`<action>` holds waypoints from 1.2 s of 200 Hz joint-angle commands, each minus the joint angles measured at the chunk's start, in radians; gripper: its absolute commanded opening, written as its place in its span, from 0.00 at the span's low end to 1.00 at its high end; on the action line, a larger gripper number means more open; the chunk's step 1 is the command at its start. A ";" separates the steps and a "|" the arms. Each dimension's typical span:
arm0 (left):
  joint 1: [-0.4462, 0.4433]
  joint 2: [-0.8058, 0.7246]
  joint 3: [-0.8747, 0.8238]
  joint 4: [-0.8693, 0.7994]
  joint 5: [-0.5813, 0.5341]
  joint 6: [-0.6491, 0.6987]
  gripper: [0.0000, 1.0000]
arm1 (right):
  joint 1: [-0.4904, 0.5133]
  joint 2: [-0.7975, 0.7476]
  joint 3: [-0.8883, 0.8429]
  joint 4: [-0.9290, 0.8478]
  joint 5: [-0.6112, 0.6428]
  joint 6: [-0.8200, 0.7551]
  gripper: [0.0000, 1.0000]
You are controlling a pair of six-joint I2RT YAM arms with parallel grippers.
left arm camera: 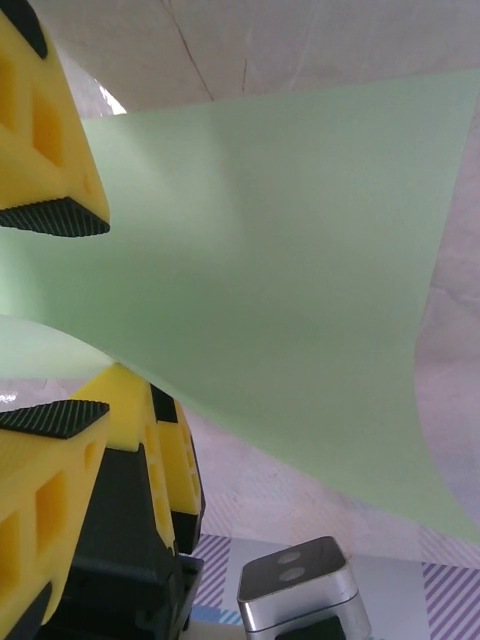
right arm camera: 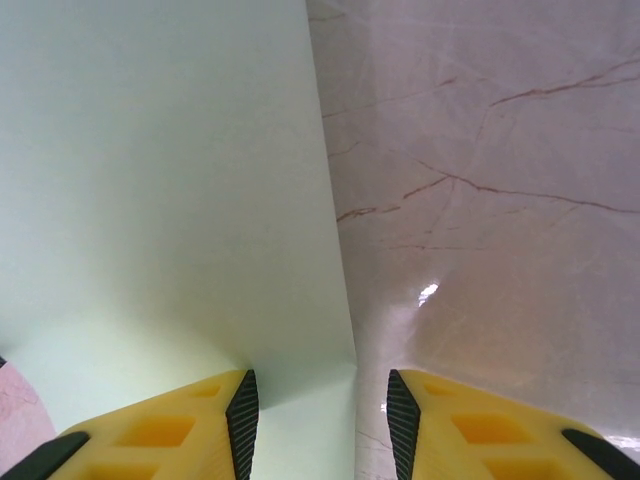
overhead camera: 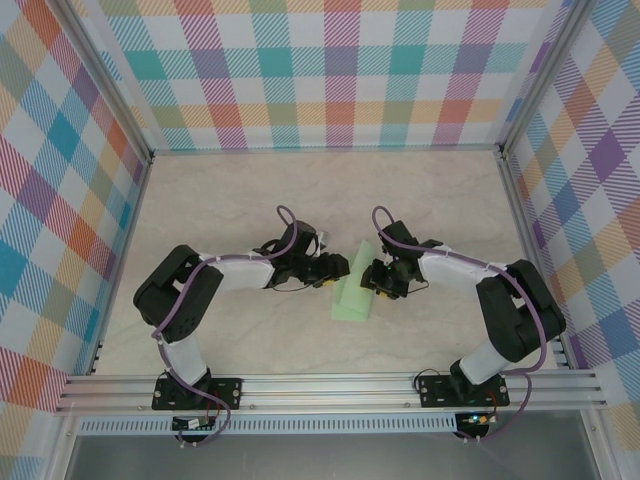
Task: Fold a paper plane with a square sheet of paper (pick it up from the middle)
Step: Hold the square sheet of paper at the center of the table.
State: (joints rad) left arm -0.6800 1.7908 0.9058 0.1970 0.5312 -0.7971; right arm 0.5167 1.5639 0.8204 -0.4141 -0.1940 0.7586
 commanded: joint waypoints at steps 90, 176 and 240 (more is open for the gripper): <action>-0.016 0.035 0.023 0.093 0.100 0.019 0.23 | -0.003 -0.035 0.029 -0.043 -0.001 -0.018 0.41; -0.031 0.023 0.037 0.093 0.078 0.025 0.04 | -0.003 -0.107 0.053 -0.133 0.071 -0.016 0.41; -0.152 -0.061 0.210 -0.355 -0.231 0.168 0.03 | -0.022 -0.247 0.100 -0.405 0.424 0.095 0.59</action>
State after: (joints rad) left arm -0.7547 1.7958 1.0092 0.0738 0.4721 -0.7231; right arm 0.5137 1.3514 0.9001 -0.6689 0.0654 0.7826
